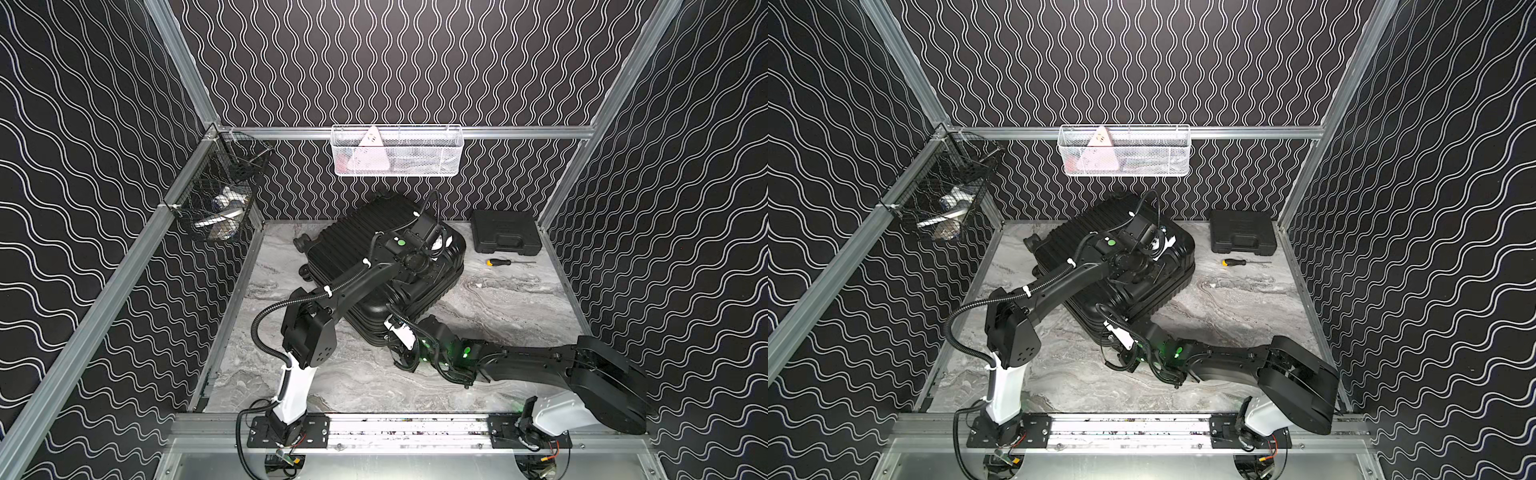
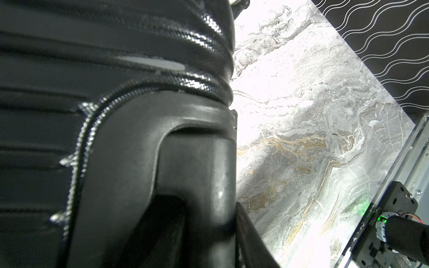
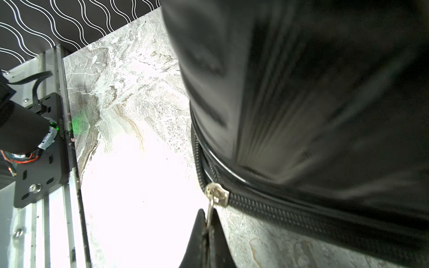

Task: Close the suitcase zippers
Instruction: Zip the zipper on the suitcase.

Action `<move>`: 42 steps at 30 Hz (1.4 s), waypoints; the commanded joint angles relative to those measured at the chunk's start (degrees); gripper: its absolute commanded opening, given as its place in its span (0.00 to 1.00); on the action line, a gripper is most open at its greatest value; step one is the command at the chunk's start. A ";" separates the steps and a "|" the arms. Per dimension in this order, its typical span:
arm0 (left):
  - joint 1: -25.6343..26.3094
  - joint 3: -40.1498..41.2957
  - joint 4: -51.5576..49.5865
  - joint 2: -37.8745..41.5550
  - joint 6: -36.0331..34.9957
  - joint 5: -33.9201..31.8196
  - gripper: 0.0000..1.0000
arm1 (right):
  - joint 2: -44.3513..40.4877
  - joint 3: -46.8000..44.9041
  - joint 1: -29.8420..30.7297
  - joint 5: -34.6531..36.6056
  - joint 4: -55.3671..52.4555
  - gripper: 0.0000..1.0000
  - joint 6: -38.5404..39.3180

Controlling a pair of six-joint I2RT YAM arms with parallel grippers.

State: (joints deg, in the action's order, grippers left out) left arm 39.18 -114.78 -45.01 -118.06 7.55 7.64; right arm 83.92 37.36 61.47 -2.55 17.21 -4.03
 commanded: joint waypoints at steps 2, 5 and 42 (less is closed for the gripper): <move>-0.37 -0.98 9.36 -2.13 3.96 -5.58 0.24 | -0.07 1.82 1.85 -14.46 7.35 0.00 1.29; -0.42 -1.98 9.22 -2.61 4.05 -5.42 0.24 | -0.25 2.51 2.24 -14.42 6.98 0.00 1.49; 0.37 -7.02 -20.18 -3.67 -9.49 -12.40 0.47 | -7.09 -8.62 -3.54 5.50 4.61 0.00 -4.62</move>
State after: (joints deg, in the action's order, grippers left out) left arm 39.94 -120.86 -55.75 -119.94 -0.10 1.89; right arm 77.54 29.04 58.06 2.85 21.93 -9.19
